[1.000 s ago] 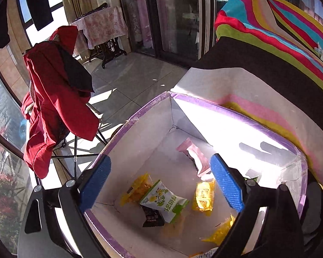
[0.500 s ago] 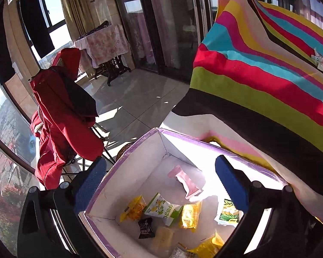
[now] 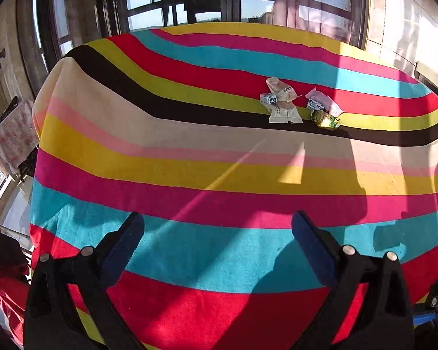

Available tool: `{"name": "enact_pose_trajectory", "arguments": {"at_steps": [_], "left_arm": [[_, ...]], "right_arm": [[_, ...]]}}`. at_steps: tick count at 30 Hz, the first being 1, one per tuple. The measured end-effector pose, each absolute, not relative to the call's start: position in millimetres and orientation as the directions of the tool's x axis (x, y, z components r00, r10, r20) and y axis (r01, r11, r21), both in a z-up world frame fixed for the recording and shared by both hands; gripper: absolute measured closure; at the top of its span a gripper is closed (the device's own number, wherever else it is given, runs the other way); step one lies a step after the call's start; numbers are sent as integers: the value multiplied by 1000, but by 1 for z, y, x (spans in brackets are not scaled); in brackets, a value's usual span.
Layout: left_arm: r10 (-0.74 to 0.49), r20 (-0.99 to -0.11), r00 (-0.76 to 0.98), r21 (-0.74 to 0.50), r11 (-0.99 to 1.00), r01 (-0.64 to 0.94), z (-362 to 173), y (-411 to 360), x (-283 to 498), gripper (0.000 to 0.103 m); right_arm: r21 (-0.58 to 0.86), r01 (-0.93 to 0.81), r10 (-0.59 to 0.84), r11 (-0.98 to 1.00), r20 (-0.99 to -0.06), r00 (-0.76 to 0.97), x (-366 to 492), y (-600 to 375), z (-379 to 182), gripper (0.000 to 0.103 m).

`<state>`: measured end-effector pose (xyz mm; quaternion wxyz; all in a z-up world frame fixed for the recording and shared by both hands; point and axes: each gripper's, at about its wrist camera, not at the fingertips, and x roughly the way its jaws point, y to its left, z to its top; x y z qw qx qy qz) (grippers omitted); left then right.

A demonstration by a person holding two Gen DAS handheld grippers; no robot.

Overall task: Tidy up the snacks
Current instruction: 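Move both tools back over the snack pile on the table, then grasp the green garlic-flavor packet with the right tool and lift it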

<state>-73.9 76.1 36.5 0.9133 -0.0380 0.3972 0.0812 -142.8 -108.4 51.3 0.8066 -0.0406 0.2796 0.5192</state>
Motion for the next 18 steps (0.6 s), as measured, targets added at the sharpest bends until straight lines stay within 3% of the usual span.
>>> {"name": "enact_pose_trajectory", "arguments": {"at_steps": [5,11,18], "left_arm": [[-47,-755,654,-204,965,-166,20,65,4,2],[-21,-771,636,-250,929,-273,-5,84,47,2],[-68,-690,721,-385,877,-286,-4,103,32,2]], "right_arm": [[278,-702,715,655,-527,459,-68,-150,63,16],[359,-443,559,822,-659,503,43,-170,35,16],[432,-234,490,871,-722,489,142,-136,11,16]]}}
